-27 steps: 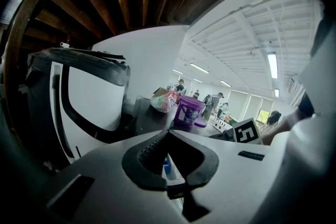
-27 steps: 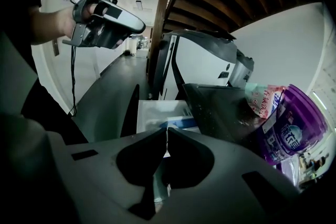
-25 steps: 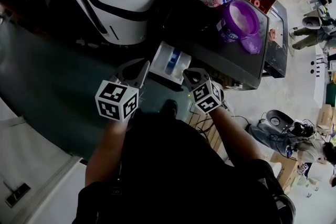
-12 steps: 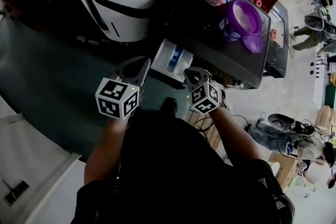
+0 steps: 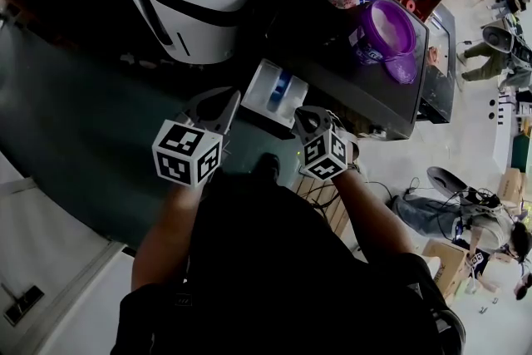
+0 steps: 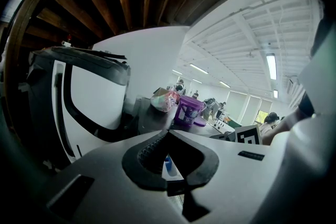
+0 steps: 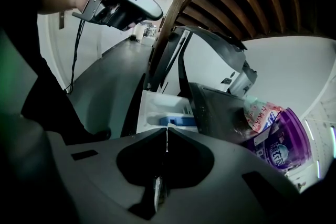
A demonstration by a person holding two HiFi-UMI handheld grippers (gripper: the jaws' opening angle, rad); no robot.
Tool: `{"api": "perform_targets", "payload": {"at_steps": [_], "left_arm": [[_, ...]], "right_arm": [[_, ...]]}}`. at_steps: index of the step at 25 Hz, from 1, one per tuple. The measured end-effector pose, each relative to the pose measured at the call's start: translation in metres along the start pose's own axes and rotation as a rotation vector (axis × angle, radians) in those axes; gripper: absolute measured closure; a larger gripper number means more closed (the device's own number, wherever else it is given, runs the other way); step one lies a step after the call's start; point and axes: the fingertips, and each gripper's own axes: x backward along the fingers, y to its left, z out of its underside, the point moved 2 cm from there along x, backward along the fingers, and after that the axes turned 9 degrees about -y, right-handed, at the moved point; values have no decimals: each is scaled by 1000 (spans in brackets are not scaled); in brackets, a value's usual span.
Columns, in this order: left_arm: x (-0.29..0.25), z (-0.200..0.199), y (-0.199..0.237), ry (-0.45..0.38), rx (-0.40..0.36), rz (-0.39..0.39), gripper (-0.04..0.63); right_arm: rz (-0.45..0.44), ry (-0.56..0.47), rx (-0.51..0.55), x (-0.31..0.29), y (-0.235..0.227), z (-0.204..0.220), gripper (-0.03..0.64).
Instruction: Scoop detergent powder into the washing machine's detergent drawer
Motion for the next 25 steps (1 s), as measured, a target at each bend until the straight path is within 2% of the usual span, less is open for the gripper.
{"api": "perform_targets", "payload": {"at_steps": [9,25], "left_arm": [[7,3,3,1,5,8,592],[17,-2,8,-10,-10,36,592]], "right_arm": [[-11,23,23,0,11,-2,597],[25,53,50,8,17,-6,595]]}}
